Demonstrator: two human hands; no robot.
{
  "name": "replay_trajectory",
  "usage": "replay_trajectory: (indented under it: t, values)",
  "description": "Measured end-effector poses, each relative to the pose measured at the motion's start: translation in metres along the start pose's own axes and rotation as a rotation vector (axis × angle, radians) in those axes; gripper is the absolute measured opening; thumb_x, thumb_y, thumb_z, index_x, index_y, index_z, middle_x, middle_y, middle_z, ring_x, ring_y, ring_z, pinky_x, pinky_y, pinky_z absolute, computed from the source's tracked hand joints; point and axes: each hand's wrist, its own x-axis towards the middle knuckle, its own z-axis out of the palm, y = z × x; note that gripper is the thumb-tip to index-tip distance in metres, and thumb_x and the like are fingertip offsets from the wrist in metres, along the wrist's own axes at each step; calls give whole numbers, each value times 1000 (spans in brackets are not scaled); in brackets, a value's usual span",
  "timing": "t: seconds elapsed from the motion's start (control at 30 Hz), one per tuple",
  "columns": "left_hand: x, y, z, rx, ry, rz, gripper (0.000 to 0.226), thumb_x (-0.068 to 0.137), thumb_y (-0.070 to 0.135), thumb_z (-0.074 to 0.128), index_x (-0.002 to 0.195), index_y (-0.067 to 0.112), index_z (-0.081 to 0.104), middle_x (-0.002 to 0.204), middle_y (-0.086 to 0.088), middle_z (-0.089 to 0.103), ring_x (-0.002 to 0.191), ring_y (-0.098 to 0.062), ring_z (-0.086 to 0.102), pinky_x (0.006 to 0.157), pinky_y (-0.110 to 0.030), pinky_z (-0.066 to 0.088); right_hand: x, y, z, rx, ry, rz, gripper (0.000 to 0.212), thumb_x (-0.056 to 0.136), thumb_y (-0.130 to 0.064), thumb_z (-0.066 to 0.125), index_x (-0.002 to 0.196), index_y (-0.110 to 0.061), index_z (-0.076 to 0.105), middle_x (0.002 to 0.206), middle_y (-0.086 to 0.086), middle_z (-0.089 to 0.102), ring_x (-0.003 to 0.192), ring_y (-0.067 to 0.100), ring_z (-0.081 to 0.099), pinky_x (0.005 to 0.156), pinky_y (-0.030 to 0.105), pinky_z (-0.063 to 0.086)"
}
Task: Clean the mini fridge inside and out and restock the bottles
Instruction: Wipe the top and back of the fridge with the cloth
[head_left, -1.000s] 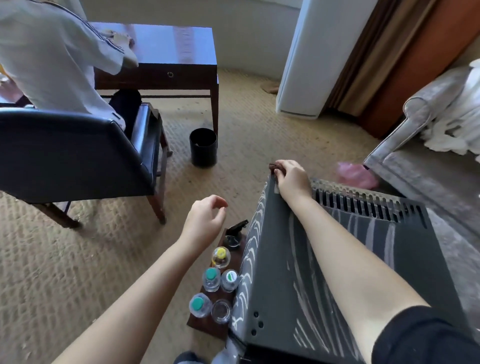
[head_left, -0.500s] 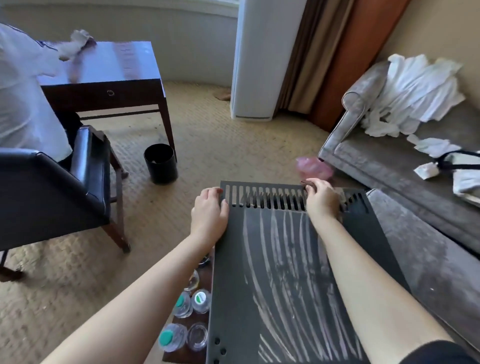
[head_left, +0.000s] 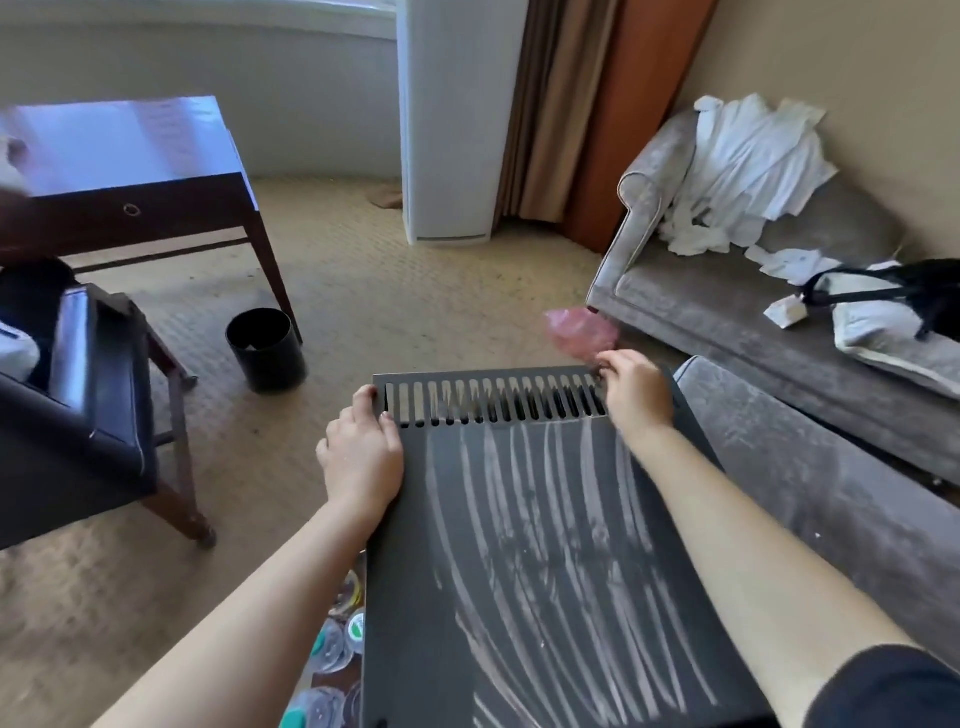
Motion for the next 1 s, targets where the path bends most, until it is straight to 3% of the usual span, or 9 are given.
replay_trajectory:
  t: [0.17, 0.33, 0.5, 0.6, 0.7, 0.73, 0.8, 0.9, 1.0]
  values:
    - [-2, -1, 0, -17, 3, -1, 41, 97, 26, 37, 138, 18, 38, 124, -12, 55, 116, -33, 44, 99, -47, 32, 0, 57, -37, -139, 18, 158, 26, 92, -3, 52, 110, -12, 69, 119, 11, 64, 101, 36, 60, 85, 38, 49]
    - [0, -3, 2, -42, 16, 6, 41, 97, 24, 38, 137, 17, 39, 125, -12, 56, 116, -32, 45, 98, -46, 33, -12, 19, -12, -117, 78, 165, 23, 92, -5, 53, 108, -9, 69, 114, 11, 66, 99, 34, 61, 82, 36, 47]
    - [1, 0, 1, -21, 25, 14, 40, 96, 23, 39, 136, 16, 40, 125, -13, 57, 115, -33, 46, 98, -46, 32, -28, -43, 15, -27, -3, -27, 25, 91, -2, 54, 109, -11, 69, 112, 7, 68, 100, 27, 61, 85, 34, 47]
    - [-1, 1, 0, -12, 21, 11, 40, 96, 23, 38, 136, 17, 40, 126, -13, 57, 116, -33, 46, 98, -46, 31, -51, -79, 27, 63, -85, -235, 21, 89, -2, 59, 104, -11, 71, 106, 4, 70, 99, 22, 62, 89, 35, 51]
    - [-1, 0, 1, -16, 21, 9, 40, 97, 24, 38, 136, 17, 40, 126, -13, 56, 117, -33, 46, 98, -46, 31, -64, -71, 17, 73, -143, -522, 18, 86, -3, 65, 100, -11, 73, 103, 3, 71, 97, 22, 64, 87, 34, 54]
    - [0, 0, 1, -24, 19, 5, 40, 97, 24, 38, 136, 17, 40, 127, -13, 56, 117, -33, 46, 97, -46, 32, -61, -56, 9, 43, -144, -542, 19, 86, -3, 66, 101, -12, 73, 105, 3, 71, 99, 21, 64, 89, 34, 54]
    - [0, 0, 1, -41, 14, -2, 39, 98, 24, 38, 136, 17, 41, 126, -13, 57, 117, -33, 47, 97, -46, 32, -52, -16, -10, -30, -91, -426, 22, 85, -2, 67, 102, -13, 73, 107, 3, 71, 102, 21, 64, 93, 34, 52]
    - [0, -2, 1, -68, 11, 3, 38, 99, 24, 37, 135, 17, 41, 126, -12, 57, 117, -33, 47, 97, -46, 32, -41, 49, -39, -65, 27, -81, 21, 84, 0, 65, 98, -13, 74, 105, 3, 71, 99, 28, 64, 84, 30, 48]
    - [0, -3, 1, -78, 16, 9, 37, 99, 24, 36, 135, 17, 41, 126, -13, 57, 117, -33, 47, 96, -46, 32, -39, 63, -38, -48, 103, 109, 20, 85, -1, 63, 100, -12, 73, 107, 4, 70, 96, 30, 64, 80, 32, 48]
